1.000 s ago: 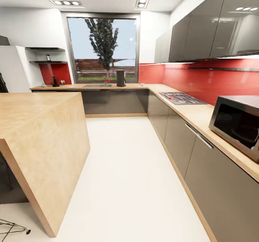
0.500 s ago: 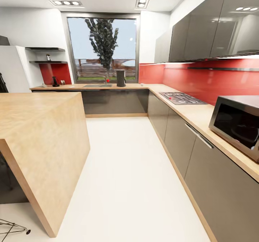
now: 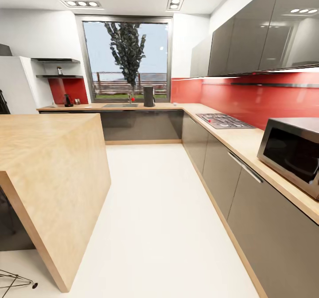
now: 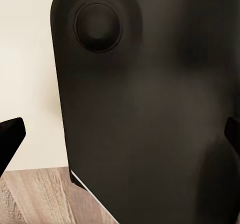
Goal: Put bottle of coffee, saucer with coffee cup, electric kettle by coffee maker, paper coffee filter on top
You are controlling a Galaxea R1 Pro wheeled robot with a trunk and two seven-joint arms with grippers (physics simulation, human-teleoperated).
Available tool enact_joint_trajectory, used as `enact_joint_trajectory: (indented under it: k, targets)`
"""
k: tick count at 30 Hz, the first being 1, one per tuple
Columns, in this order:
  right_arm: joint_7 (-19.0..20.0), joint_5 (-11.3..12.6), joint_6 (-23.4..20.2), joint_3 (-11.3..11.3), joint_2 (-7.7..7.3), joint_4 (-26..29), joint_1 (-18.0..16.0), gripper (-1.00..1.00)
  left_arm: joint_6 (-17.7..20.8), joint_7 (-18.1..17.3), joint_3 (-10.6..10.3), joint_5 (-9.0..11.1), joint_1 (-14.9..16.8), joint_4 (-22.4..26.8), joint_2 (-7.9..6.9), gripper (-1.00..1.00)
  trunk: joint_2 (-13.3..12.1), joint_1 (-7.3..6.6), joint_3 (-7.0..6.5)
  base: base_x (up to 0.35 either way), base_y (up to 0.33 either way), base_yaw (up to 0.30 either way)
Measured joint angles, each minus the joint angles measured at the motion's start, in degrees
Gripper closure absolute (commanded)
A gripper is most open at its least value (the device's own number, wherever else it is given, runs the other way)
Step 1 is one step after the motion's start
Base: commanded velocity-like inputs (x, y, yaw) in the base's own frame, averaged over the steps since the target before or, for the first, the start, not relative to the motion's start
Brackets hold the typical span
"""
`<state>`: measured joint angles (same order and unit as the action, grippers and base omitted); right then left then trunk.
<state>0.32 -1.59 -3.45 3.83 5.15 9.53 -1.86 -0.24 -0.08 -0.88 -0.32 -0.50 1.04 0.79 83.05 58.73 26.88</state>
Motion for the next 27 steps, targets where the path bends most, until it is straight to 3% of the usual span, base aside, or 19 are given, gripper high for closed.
enact_joint_trajectory:
  k: [19, 27]
  targets:
    - [-0.06, -0.06, 0.18, 0.01, -0.02, 0.02, 0.0, -1.0, 0.0, 0.16, 0.29, 0.51, 0.0, 0.0, -0.9, -1.0, 0.0, 0.0, 0.0, 0.0, 0.0, 0.001]
    - [-0.15, -0.08, 0.25, 0.09, -0.11, 0.08, 0.0, -1.0, 0.0, 0.16, 0.38, 0.68, 0.08, 0.05, -1.37, -1.0, 0.0, 0.0, 0.03, 0.029, 0.0, 0.181]
